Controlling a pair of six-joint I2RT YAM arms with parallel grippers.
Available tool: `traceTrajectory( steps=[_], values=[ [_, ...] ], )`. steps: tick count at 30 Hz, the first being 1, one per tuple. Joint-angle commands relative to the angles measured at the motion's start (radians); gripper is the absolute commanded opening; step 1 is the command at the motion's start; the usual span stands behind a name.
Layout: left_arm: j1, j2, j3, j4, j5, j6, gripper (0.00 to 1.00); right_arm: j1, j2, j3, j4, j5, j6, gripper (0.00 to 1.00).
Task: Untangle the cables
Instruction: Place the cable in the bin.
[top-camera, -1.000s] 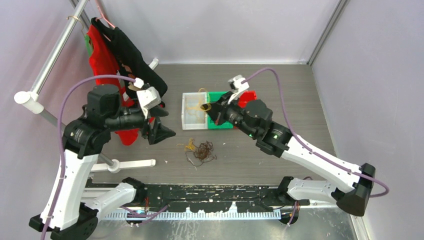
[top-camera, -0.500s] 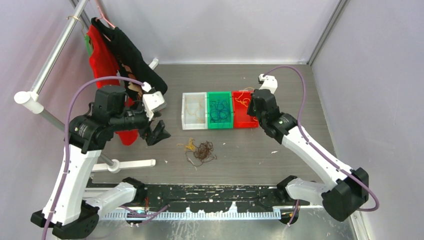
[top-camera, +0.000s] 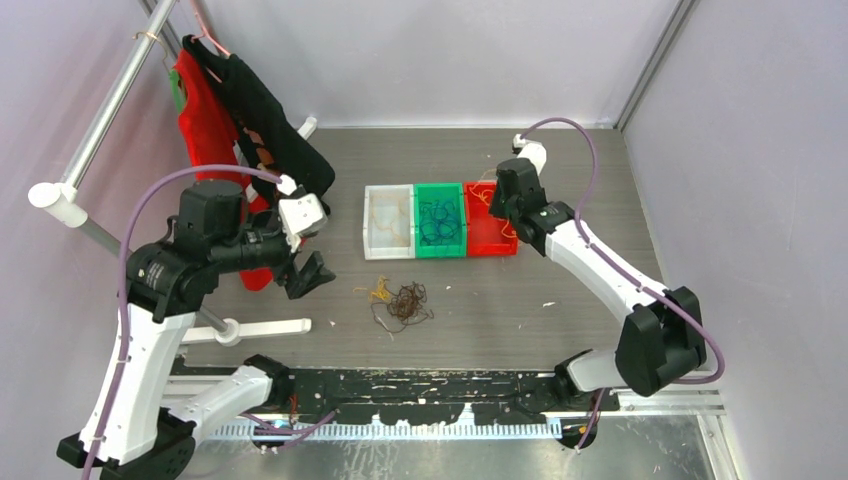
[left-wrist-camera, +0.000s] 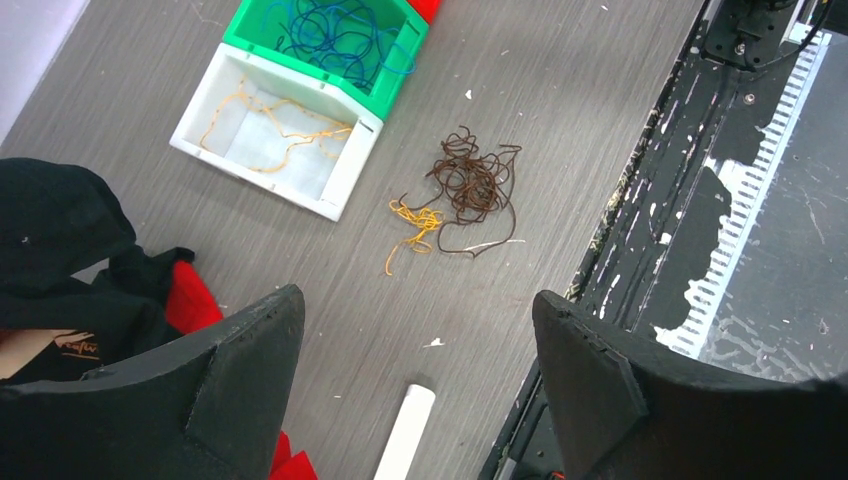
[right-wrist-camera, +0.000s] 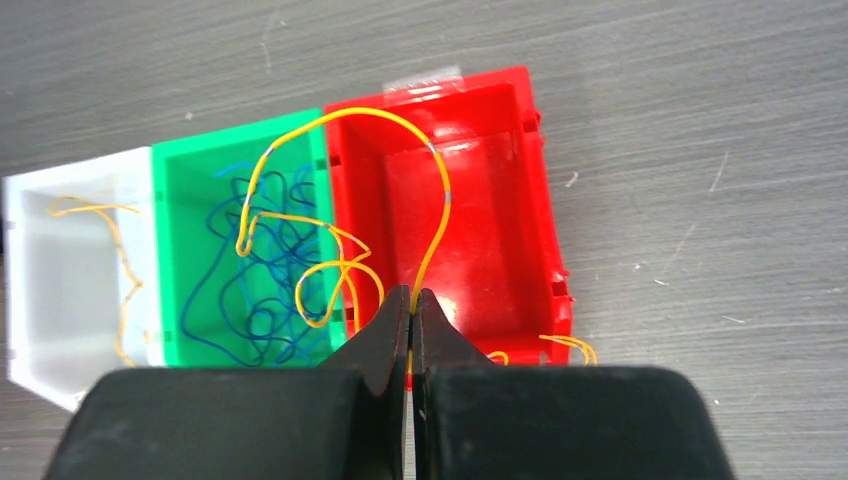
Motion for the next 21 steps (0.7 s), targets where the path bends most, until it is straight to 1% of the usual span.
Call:
traceTrajectory(
  steps=[1, 4, 8, 15, 21],
  values=[
    [-0.002, -0.009, -0.002, 0.0, 0.009, 0.018, 0.84, -0.003, -0.055, 0.081, 0.048, -0.029, 0.031, 0.01],
    [-0.003, -0.004, 0.005, 0.0, 0.016, 0.018, 0.84, -0.003, -0.103, 0.109, 0.026, -0.074, 0.046, 0.01],
    [-0.003, 0.001, 0.014, 0.001, 0.018, 0.018, 0.84, -0.004, -0.125, 0.14, 0.007, -0.086, 0.053, 0.01],
    [-0.002, -0.008, 0.014, -0.002, 0.016, 0.018, 0.84, -0.005, -0.049, 0.125, 0.013, -0.077, 0.047, 0.01],
    [-0.002, -0.014, 0.013, -0.005, 0.013, 0.024, 0.85, -0.026, 0.019, 0.061, 0.077, -0.098, 0.076, 0.01]
  ],
)
